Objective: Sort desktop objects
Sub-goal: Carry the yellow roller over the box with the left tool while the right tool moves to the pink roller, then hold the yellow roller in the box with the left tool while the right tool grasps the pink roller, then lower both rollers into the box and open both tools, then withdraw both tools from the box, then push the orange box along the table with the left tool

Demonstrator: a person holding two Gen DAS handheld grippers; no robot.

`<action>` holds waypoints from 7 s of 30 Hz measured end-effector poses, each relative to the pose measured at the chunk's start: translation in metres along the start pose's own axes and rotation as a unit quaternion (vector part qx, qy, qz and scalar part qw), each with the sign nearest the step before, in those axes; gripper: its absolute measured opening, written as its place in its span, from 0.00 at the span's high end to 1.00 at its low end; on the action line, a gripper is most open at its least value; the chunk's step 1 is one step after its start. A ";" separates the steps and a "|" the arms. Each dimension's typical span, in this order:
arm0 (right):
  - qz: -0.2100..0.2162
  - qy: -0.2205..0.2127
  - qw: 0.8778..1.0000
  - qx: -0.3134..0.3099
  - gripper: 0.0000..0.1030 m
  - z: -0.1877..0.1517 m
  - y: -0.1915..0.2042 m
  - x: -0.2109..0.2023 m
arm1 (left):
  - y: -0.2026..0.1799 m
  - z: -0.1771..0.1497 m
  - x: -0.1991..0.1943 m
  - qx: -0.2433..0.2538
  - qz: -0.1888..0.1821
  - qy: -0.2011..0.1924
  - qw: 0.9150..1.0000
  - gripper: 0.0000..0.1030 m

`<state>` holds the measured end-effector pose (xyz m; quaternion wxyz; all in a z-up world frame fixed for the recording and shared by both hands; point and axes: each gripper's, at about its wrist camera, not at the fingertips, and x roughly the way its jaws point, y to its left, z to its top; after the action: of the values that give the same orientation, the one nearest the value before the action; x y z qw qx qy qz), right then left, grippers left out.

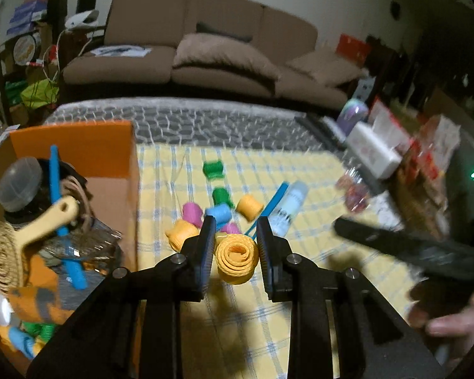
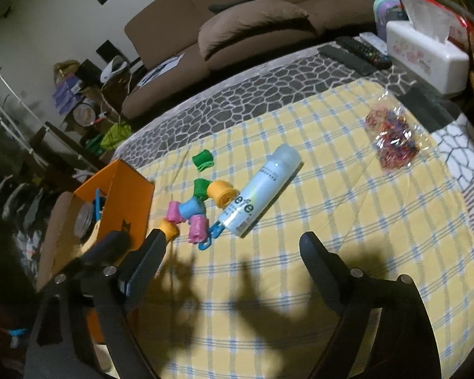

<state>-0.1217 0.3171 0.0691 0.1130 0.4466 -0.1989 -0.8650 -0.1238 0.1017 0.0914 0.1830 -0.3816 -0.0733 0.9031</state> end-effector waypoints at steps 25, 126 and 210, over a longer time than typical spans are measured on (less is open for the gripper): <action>-0.042 0.042 0.994 -0.096 0.63 -0.015 0.075 0.111 | 0.100 0.013 -0.063 -0.052 0.004 -0.015 0.999 0.76; 0.055 0.051 0.945 -0.318 0.67 -0.110 0.224 0.029 | 0.157 -0.050 -0.077 -0.012 0.011 0.094 0.995 0.75; -0.157 -0.001 0.974 -0.162 0.00 -0.185 0.077 0.041 | 0.122 -0.172 -0.043 -0.035 0.174 0.067 0.982 0.00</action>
<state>0.0068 0.1883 -0.0230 0.0464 0.4469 0.0166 -0.8932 -0.0067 -0.0286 -0.0337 0.0142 -0.4543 -0.0251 0.8904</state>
